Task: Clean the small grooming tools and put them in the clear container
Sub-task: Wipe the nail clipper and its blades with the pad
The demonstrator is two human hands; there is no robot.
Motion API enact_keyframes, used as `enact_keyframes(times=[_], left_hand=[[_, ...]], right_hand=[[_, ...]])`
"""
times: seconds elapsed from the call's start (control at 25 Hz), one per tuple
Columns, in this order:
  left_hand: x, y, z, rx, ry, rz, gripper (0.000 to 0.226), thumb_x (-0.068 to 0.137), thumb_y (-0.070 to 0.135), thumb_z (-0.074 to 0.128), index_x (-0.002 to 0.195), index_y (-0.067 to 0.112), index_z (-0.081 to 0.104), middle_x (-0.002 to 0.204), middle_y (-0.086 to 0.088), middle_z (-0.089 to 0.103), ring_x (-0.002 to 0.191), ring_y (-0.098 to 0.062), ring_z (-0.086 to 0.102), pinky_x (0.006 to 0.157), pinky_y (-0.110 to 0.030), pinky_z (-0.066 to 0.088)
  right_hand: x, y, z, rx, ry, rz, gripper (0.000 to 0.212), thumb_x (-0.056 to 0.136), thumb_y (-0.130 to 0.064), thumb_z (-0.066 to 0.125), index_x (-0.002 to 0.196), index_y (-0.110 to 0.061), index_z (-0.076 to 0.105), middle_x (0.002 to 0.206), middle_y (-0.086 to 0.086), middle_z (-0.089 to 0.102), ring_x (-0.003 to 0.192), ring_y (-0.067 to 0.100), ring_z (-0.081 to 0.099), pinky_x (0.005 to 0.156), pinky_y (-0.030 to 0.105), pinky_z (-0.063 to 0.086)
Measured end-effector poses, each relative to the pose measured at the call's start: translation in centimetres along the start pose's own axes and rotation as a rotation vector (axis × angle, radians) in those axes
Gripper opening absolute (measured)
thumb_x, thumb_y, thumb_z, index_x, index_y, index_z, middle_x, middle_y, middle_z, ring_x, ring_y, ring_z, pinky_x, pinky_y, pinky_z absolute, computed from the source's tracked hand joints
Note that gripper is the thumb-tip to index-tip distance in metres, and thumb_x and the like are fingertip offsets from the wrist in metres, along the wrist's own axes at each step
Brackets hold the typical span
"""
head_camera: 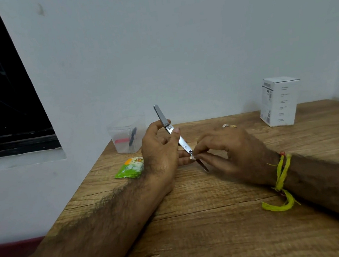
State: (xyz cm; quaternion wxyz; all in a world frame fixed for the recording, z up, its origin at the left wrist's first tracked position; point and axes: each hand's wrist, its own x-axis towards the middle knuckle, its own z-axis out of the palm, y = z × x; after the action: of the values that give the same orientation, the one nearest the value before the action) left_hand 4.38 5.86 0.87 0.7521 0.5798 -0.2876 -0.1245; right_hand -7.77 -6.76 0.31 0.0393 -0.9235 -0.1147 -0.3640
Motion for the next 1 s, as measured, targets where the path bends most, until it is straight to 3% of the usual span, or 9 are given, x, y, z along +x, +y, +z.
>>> enact_keyframes(times=[0.16,0.36,0.64,1.0], left_hand=[[-0.04,0.04,-0.05,0.003,0.003,-0.008,0.020,0.101,0.011,0.059,0.120,0.018,0.054,0.087,-0.019,0.067,0.046,-0.023,0.068,0.043,-0.031,0.056],[0.10,-0.11,-0.11,0.012,0.007,-0.016,0.022,0.100,0.011,0.059,0.121,0.017,0.054,0.088,-0.018,0.067,0.047,-0.025,0.068,0.043,-0.032,0.057],[0.28,-0.31,0.04,0.016,0.008,-0.018,0.024,0.100,0.011,0.060,0.123,0.016,0.054,0.092,-0.020,0.066,0.042,-0.019,0.065,0.039,-0.026,0.052],[0.31,-0.42,0.04,0.008,0.018,-0.028,0.026,0.100,0.011,0.060,0.124,0.017,0.054,0.096,-0.022,0.068,0.046,-0.024,0.068,0.041,-0.029,0.054]], right_hand=[[-0.20,0.23,0.13,-0.024,-0.074,0.024,0.022,0.094,-0.034,0.056,0.098,-0.021,0.073,0.095,-0.010,0.067,0.084,0.014,0.064,0.071,0.041,0.051],[-0.20,0.37,0.38,0.055,-0.092,0.034,0.009,0.092,-0.024,0.065,0.096,-0.020,0.073,0.093,-0.010,0.068,0.084,0.009,0.063,0.070,0.038,0.051],[-0.19,0.33,0.10,0.080,-0.073,0.053,0.007,0.090,-0.022,0.068,0.091,-0.019,0.073,0.088,-0.010,0.069,0.083,0.008,0.063,0.071,0.037,0.051],[-0.27,0.07,-0.17,0.084,-0.120,0.044,0.009,0.090,-0.026,0.067,0.091,-0.020,0.074,0.090,-0.012,0.068,0.082,0.006,0.063,0.071,0.038,0.051]])
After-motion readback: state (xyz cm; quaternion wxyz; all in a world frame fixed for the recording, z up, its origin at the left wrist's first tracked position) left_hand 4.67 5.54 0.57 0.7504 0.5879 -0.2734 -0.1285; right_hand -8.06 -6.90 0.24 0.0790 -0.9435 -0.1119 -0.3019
